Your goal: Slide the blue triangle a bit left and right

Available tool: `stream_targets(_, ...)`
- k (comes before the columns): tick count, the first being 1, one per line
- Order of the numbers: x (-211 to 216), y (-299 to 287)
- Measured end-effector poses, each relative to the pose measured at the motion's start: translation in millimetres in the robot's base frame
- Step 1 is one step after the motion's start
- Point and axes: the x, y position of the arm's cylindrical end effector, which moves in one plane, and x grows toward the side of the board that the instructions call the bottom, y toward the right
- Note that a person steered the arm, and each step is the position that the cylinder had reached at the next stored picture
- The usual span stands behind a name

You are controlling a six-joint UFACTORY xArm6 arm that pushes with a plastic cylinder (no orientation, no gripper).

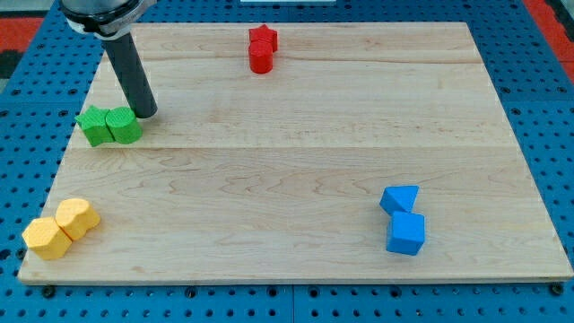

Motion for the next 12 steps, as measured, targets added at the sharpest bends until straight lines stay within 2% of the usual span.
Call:
stream_targets(1, -0.1, 9.3)
stream_targets(2, -51.9, 102.6)
stream_targets(3, -37.7, 230.3)
stream_targets(4, 32.5, 321.6)
stream_targets(5, 111.2, 349.9)
stream_targets(6, 147.1, 377.9)
stream_targets(8, 145.4, 368.0)
stream_targets(9, 144.2, 339.8)
stream_targets(11, 83.1, 300.8)
stream_targets(12, 109.6, 226.1)
